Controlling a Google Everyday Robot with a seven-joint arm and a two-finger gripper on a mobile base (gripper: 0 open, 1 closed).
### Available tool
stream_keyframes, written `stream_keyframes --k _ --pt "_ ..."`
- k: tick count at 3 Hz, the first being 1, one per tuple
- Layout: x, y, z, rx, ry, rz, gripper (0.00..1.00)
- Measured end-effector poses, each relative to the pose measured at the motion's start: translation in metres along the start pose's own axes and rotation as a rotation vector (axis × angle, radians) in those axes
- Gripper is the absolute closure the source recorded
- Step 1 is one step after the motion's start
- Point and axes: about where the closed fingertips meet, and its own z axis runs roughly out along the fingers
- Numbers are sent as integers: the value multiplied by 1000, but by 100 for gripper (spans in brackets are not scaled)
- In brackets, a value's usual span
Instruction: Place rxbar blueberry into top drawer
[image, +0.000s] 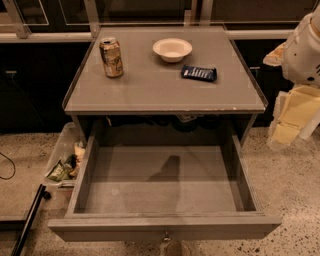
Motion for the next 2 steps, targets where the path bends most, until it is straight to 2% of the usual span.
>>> stream_keyframes --k 2 --pt "-4 -2 -1 3 -21 -18 0"
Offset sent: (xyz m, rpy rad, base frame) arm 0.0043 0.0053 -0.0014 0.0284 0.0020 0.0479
